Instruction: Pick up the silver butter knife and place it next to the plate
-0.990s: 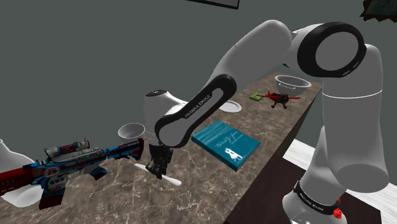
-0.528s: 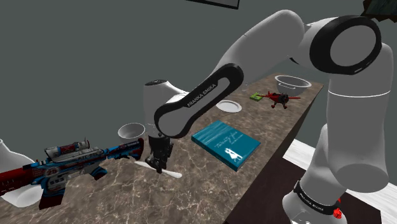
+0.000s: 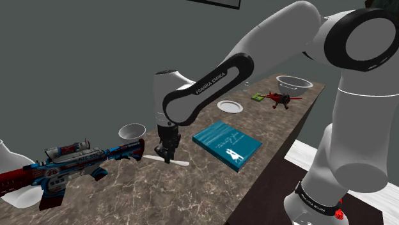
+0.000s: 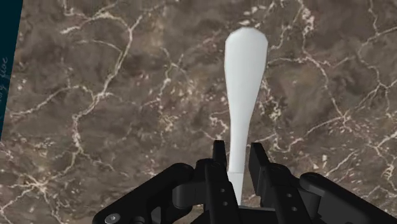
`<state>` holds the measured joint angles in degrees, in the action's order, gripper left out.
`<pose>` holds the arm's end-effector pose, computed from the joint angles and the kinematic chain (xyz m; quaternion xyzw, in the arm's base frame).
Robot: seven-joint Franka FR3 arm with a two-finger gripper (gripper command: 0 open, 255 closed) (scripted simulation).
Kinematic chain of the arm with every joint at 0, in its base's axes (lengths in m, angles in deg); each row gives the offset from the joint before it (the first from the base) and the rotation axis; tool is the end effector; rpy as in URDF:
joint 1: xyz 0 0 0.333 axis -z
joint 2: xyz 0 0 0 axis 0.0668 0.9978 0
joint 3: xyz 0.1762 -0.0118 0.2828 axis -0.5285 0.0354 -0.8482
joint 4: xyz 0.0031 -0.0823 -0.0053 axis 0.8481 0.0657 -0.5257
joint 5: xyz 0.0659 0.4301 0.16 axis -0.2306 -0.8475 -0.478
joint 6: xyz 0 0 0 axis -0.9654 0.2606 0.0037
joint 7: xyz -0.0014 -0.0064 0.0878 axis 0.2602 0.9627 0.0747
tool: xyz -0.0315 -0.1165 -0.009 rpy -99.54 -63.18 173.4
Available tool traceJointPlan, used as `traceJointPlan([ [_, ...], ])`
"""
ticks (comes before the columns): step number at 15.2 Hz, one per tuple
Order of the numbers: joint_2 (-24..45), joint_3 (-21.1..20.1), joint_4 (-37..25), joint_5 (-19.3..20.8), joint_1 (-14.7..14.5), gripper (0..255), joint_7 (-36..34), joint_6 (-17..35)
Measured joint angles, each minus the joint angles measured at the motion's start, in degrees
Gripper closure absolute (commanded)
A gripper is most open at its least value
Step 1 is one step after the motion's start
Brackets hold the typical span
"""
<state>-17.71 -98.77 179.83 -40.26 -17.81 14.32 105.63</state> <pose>0.5441 0.3139 0.2579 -0.9898 -0.1263 0.0498 0.0429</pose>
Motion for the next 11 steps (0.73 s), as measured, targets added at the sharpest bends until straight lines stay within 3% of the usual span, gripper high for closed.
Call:
traceJointPlan([
  [11, -6.9, 5.5, 8.6, -2.0, 9.3, 255, 15.9, 0.5],
])
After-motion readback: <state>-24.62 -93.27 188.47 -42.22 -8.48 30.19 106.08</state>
